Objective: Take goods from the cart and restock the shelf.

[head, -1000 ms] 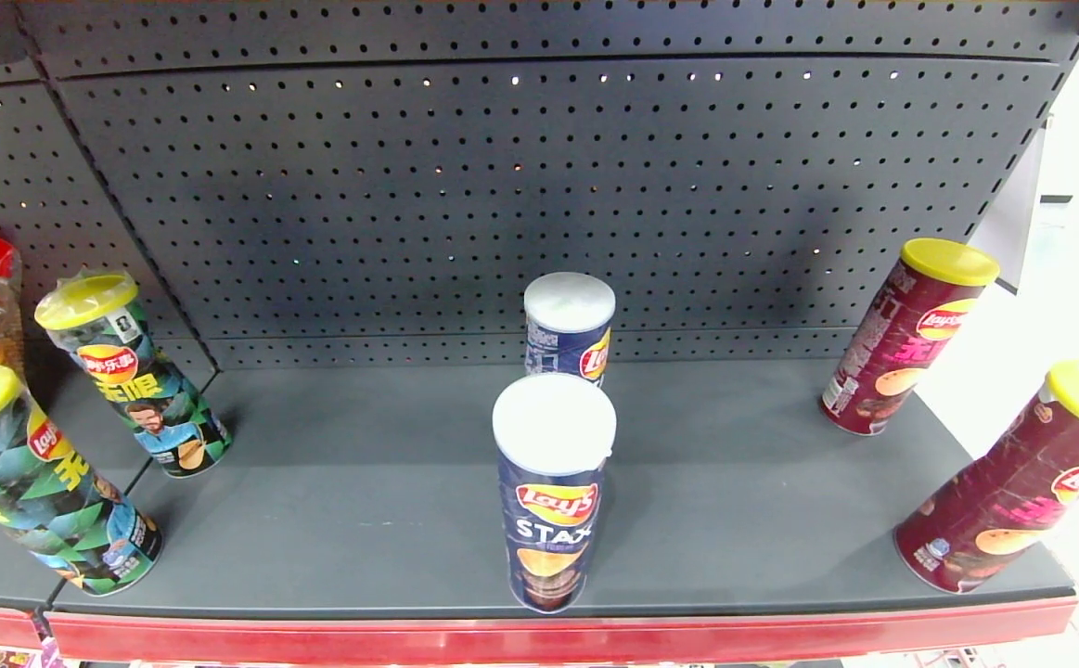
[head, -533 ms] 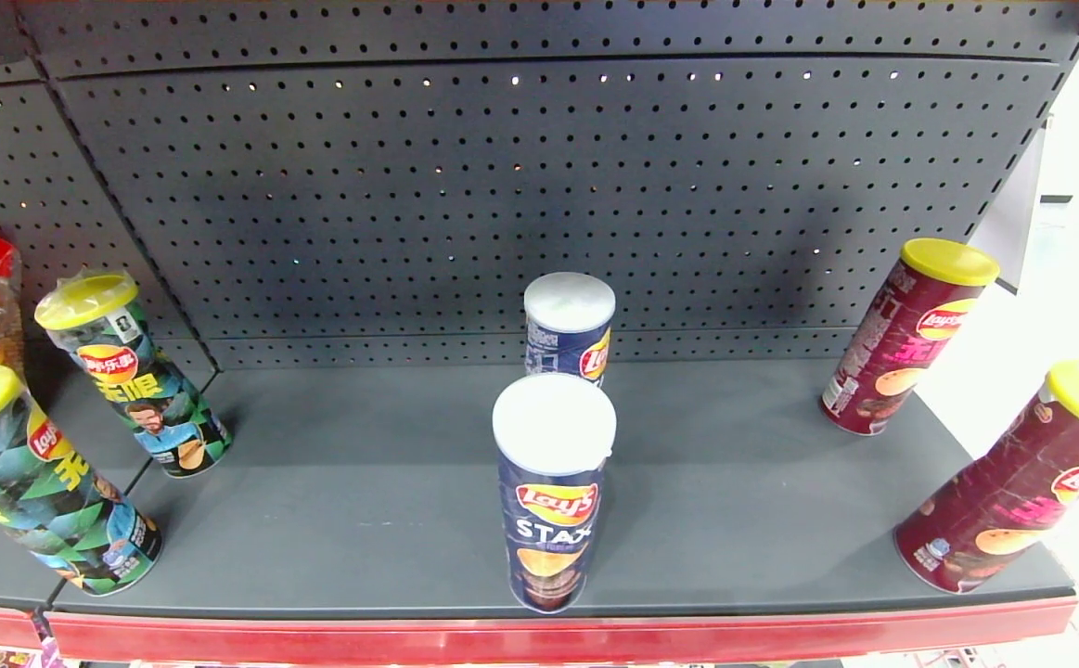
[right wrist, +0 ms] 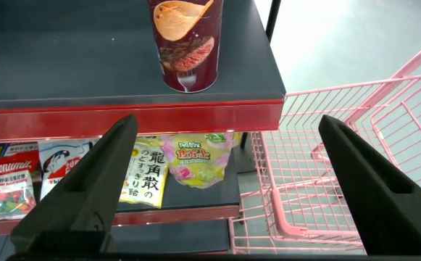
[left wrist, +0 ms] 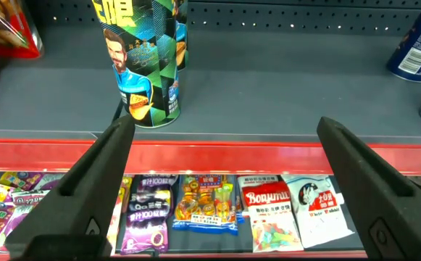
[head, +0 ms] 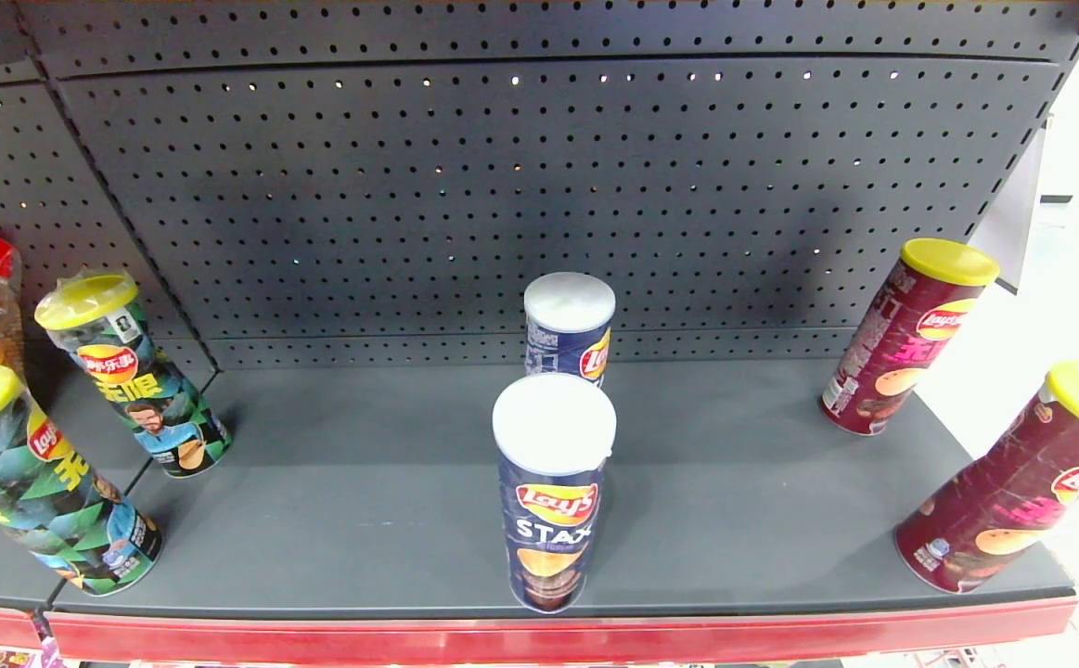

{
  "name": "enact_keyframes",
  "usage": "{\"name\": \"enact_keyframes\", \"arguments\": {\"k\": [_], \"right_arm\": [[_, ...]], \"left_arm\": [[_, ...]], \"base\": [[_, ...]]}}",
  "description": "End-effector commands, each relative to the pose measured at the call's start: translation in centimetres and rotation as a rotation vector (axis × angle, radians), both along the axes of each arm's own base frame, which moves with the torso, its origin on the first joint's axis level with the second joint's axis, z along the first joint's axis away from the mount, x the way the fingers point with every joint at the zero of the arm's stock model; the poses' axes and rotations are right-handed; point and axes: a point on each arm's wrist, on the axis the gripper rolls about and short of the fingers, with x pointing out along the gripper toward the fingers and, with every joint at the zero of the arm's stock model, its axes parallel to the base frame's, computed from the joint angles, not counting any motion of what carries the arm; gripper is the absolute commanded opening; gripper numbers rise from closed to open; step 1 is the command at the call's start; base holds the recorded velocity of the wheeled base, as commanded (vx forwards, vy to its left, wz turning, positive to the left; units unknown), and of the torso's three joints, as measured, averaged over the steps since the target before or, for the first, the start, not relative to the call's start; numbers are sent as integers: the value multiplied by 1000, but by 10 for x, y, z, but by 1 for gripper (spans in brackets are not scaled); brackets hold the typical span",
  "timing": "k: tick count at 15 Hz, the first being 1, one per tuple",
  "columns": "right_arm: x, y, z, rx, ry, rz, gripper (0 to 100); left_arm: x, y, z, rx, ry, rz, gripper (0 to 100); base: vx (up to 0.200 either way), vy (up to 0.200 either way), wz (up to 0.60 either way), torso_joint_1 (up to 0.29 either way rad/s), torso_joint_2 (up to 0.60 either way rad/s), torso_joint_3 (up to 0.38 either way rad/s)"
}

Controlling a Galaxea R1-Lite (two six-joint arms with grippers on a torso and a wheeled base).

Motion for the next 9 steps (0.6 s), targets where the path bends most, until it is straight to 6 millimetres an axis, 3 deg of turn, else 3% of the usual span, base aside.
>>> {"name": "enact_keyframes", "arguments": {"k": [1, 9], "right_arm": [[0, 0, 0, 0, -1, 0, 100], [0, 0, 0, 0, -1, 3, 100]], "left_arm": [[0, 0, 0, 0, 1, 0, 100], [0, 0, 0, 40, 3, -4, 100]], "base": [[0, 0, 0, 0, 0, 0], [0, 0, 0, 0, 0, 0]]}}
